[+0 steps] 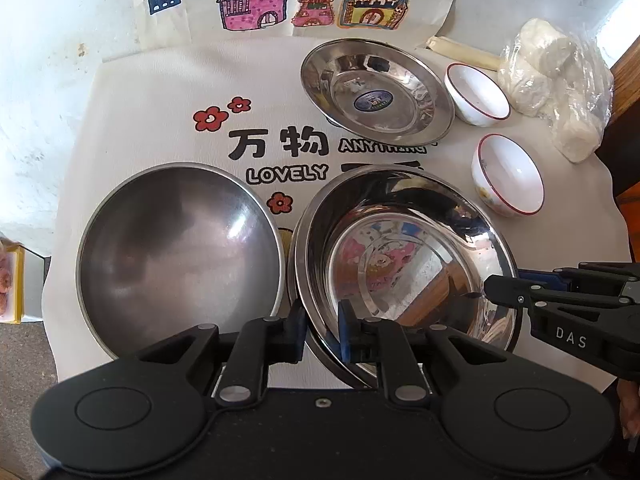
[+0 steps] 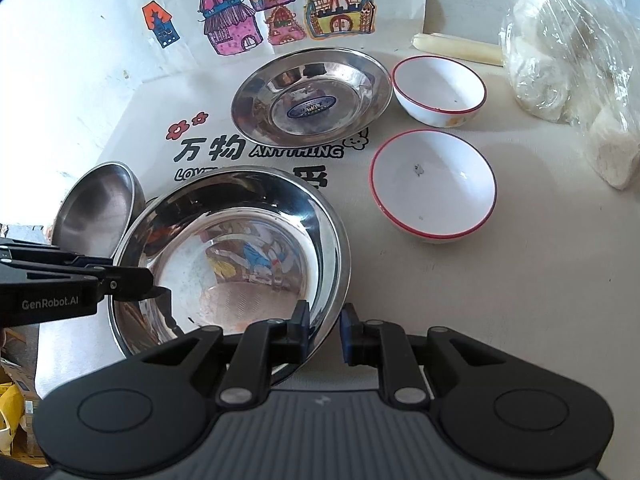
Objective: Organize plates and bowls
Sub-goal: 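Open both grippers to release the plate on the large plate, then move both grippers to the blue-label steel plate and close on its rim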
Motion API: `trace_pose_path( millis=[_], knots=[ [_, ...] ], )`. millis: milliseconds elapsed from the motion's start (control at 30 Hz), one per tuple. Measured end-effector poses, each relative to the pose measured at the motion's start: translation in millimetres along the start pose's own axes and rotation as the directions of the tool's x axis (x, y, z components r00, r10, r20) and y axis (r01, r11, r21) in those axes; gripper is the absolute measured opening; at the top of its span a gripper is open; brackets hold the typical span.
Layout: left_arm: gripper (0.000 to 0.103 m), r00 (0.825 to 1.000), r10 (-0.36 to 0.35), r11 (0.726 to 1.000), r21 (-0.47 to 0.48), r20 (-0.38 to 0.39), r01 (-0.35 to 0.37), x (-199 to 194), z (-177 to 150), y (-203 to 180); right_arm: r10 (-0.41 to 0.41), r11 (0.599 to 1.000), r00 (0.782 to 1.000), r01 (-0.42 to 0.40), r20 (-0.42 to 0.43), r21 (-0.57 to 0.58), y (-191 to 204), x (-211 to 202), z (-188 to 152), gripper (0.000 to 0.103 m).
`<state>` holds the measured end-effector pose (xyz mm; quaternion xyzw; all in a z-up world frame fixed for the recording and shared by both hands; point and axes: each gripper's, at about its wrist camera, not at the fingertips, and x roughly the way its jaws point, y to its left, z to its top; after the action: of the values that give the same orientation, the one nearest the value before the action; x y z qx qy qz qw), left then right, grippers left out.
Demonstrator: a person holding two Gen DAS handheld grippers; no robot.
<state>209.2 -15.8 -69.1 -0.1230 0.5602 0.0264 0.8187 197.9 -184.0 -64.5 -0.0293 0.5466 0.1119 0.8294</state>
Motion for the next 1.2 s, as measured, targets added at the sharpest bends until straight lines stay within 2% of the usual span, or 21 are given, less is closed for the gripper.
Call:
trace_pose_path(
  millis=[167, 300, 433, 500, 633, 767, 833, 867, 933, 1033, 1200],
  knots=[
    [0.02, 1.0, 0.006, 1.0, 0.009, -0.016, -0.005, 0.3, 1.5, -1.8, -0.007, 1.0, 1.0, 0.007, -0.003, -0.007, 1.8, 0.6, 1.1, 0.019],
    [0.027, 0.999, 0.016, 1.0, 0.008, -0.041, -0.016, 2.2, 3.0, -1.9, -0.006, 1.0, 1.0, 0.005, -0.006, -0.007, 2.7, 1.2, 1.7, 0.022],
    [0.029, 0.998, 0.009, 1.0, -0.007, -0.056, -0.009, 2.8, 2.1, 1.3, -0.006, 1.0, 1.0, 0.006, -0.001, -0.009, 3.0, 1.6, 2.4, 0.025],
    [0.039, 0.998, -0.004, 1.0, -0.011, -0.063, 0.003, 0.6, 2.3, 1.8, -0.004, 1.0, 1.0, 0.004, 0.001, -0.009, 3.0, 1.2, 2.8, 0.025],
    [0.054, 0.997, -0.044, 0.999, -0.023, -0.066, 0.043, -8.5, 1.6, 1.7, -0.003, 1.0, 1.0, 0.003, 0.02, -0.007, 2.7, -4.4, 2.8, 0.035],
    [0.085, 0.996, -0.088, 0.996, -0.033, -0.022, 0.087, -19.7, 6.4, 0.0, -0.023, 1.0, 0.998, 0.022, 0.062, 0.017, -0.6, -13.5, 4.0, 0.054],
    [0.093, 0.996, -0.09, 0.995, -0.04, 0.016, 0.09, -24.3, 13.6, -0.7, -0.013, 0.999, 0.996, 0.011, 0.086, 0.034, -3.2, -18.8, 5.5, 0.062],
    [0.099, 0.995, -0.095, 0.994, -0.054, 0.029, 0.096, -25.7, 18.0, 0.2, -0.012, 0.999, 0.995, 0.008, 0.097, 0.04, -4.5, -20.7, 7.2, 0.067],
    [0.102, 0.992, -0.107, 0.99, -0.091, 0.061, 0.112, -27.2, 28.2, 3.2, -0.008, 0.999, 0.993, 0.002, 0.119, 0.05, -5.8, -24.0, 10.5, 0.074],
    [0.102, 0.99, -0.112, 0.988, -0.097, 0.088, 0.121, -24.7, 47.6, 3.7, 0.001, 0.998, 0.989, -0.01, 0.148, 0.059, -9.9, -26.7, 17.4, 0.085],
    [0.102, 0.988, -0.075, 0.99, -0.112, 0.134, 0.09, -14.6, 83.7, 7.0, 0.017, 0.999, 0.984, -0.026, 0.179, 0.046, -16.4, -23.8, 34.8, 0.091]
  ],
)
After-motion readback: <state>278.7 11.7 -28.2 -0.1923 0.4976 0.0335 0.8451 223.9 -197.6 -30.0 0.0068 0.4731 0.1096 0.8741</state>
